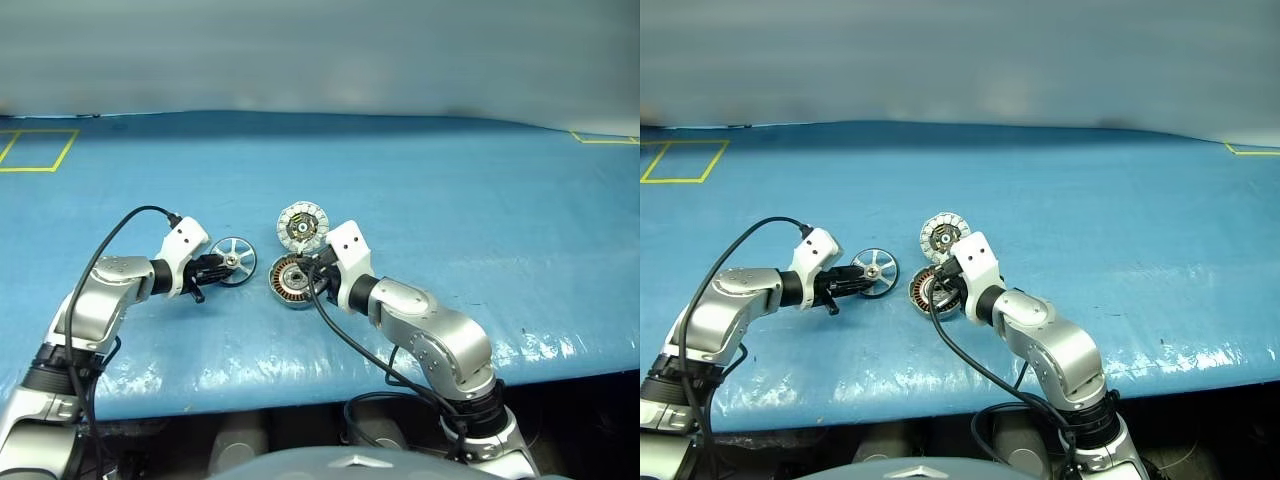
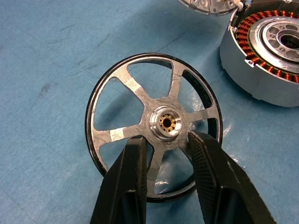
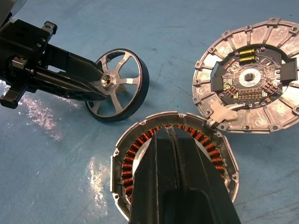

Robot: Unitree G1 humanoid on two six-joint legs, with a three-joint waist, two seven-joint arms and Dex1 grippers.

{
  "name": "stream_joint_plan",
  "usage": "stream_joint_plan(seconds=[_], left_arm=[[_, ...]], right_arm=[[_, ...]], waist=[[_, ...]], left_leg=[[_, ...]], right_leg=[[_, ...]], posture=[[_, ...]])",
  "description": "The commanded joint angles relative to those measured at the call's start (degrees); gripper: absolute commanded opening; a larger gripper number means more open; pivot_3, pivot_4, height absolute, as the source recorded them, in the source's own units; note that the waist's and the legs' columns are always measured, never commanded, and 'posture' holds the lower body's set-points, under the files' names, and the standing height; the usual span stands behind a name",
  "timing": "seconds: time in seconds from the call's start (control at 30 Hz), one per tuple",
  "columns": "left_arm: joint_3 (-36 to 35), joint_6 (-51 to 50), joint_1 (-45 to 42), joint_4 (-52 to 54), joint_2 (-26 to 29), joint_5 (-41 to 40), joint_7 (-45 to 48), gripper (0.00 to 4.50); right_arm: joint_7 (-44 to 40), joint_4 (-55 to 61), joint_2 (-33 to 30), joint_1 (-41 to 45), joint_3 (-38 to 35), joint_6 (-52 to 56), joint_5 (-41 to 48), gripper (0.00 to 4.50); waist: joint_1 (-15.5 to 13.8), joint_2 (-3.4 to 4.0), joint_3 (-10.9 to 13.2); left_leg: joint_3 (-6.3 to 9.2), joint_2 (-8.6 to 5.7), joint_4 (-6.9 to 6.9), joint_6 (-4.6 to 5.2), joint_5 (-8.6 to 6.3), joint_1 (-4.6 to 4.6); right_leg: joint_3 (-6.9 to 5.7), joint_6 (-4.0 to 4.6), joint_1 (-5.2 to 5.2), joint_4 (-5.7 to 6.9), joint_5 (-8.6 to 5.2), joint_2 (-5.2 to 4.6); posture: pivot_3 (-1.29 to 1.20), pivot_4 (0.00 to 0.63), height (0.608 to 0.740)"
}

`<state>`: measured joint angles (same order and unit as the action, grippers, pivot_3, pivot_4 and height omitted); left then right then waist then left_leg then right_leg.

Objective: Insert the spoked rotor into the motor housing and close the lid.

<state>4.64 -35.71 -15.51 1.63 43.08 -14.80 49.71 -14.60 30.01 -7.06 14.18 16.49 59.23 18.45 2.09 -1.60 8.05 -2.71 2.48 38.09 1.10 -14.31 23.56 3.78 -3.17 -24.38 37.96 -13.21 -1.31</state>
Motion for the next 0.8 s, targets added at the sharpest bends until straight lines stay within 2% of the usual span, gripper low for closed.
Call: stream_joint_plan(seconds=[0.03, 0.3, 0.33, 0.43, 0.67, 0.8], left_arm=[[1.29, -0.71, 0.62, -1.00, 0.98, 2.12, -0.14, 1.05], [-3.43, -0.74, -0.37, 2.25, 0.99, -1.96, 1.32, 0.92], [-4.19, -0.91, -0.38, 2.92, 1.15, -2.57, 1.52, 0.80], [-6.26, -1.60, -0.11, 4.62, 1.70, -4.27, 1.91, 0.02], [-8.39, -3.09, 1.73, 5.25, 2.59, -6.43, 2.26, 0.02], [-9.79, -5.84, 3.02, 4.61, 1.04, -9.37, 1.74, 0.02]], right_arm=[[0.03, 1.35, 0.21, 0.34, -0.17, -1.18, 0.30, 0.00], [-0.69, 3.12, -0.93, -0.24, -0.82, -2.16, 0.54, 0.00], [-1.11, 3.53, -1.38, -0.44, -1.03, -2.50, 0.74, 0.00], [-2.24, 4.43, -2.74, -1.25, -1.72, -3.46, 1.37, 0.00], [-3.27, 4.62, -4.68, -2.72, -2.89, -4.40, 1.76, 0.00], [-3.17, 4.44, -4.66, -2.80, -2.83, -4.46, 1.88, 0.00]], waist=[[0.00, 0.00, 0.00], [-0.05, -0.01, 0.00], [-0.06, -0.01, 0.01], [-0.01, -0.04, 0.02], [0.05, -0.05, 0.03], [0.04, -0.05, 0.04]], left_leg=[[0.00, 0.00, 0.00, 0.00, 0.01, 0.00], [0.01, 0.00, -0.01, -0.01, 0.02, 0.06], [0.02, 0.00, 0.00, -0.01, 0.02, 0.07], [0.02, 0.00, -0.01, 0.00, 0.02, 0.12], [0.01, 0.00, -0.12, 0.00, 0.02, 0.13], [0.01, 0.01, -0.14, 0.00, 0.01, 0.14]], right_leg=[[0.00, 0.02, 0.00, 0.00, 0.00, 0.00], [0.00, 0.03, -0.05, 0.00, 0.02, 0.00], [-0.01, 0.02, -0.05, 0.00, 0.02, 0.00], [-0.01, 0.02, -0.09, -0.02, 0.02, -0.01], [-0.03, -0.04, -0.15, -0.02, 0.06, 0.00], [-0.03, -0.04, -0.16, -0.04, 0.06, 0.01]], posture=[[0.00, 0.150, 0.740], [0.00, 0.150, 0.740], [0.00, 0.150, 0.740], [0.00, 0.150, 0.740], [0.00, 0.150, 0.740], [0.00, 0.150, 0.740]])
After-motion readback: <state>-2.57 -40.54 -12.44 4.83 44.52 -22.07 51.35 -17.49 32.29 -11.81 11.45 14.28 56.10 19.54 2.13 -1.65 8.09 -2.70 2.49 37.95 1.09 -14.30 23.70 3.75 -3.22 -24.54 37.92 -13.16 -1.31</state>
